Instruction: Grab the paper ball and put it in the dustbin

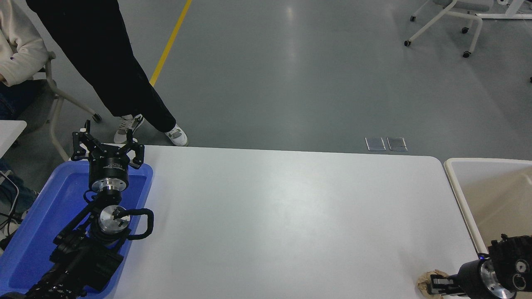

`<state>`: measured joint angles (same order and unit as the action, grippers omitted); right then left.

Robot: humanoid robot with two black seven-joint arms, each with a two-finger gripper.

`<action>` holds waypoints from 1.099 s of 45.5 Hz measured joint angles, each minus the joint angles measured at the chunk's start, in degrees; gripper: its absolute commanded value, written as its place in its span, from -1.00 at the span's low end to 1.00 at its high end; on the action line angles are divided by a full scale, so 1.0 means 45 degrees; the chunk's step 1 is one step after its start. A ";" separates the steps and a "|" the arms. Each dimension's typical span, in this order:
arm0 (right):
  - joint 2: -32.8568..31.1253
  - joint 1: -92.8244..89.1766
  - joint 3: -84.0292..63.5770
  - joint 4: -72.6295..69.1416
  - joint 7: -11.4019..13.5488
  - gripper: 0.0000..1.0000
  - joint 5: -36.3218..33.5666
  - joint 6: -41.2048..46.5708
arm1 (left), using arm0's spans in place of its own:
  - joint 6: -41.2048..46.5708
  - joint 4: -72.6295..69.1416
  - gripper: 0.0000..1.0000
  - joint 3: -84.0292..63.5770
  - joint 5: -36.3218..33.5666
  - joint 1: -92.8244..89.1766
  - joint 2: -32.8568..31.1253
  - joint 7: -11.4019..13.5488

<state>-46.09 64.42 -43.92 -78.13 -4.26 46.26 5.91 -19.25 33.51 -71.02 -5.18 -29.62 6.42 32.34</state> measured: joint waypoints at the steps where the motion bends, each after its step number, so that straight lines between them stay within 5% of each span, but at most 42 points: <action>1: -0.0009 0.0002 0.0030 -0.0007 -0.0001 -1.00 -0.0003 0.0009 | 0.0000 0.0000 0.98 0.0000 0.0000 0.0000 0.0000 0.0000; 19: -0.1234 0.0346 0.0838 -0.0686 -0.0367 -1.00 -0.0035 0.0713 | 0.0000 0.0001 0.98 0.0000 0.0000 -0.0002 0.0000 0.0001; 38: -0.5868 0.4689 0.1618 -0.2054 -0.0383 -1.00 0.0541 0.5736 | 0.0000 0.0002 0.98 0.0001 -0.0001 -0.0001 0.0000 -0.0001; 50: -0.8209 0.7668 0.3011 -0.2205 0.0322 -1.00 0.1827 0.7858 | 0.0000 0.0001 0.98 0.0001 -0.0016 0.0000 0.0000 -0.0002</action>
<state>-83.03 98.93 -30.37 -88.05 -2.81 54.48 41.27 -19.25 33.52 -71.01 -5.25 -29.62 6.42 32.33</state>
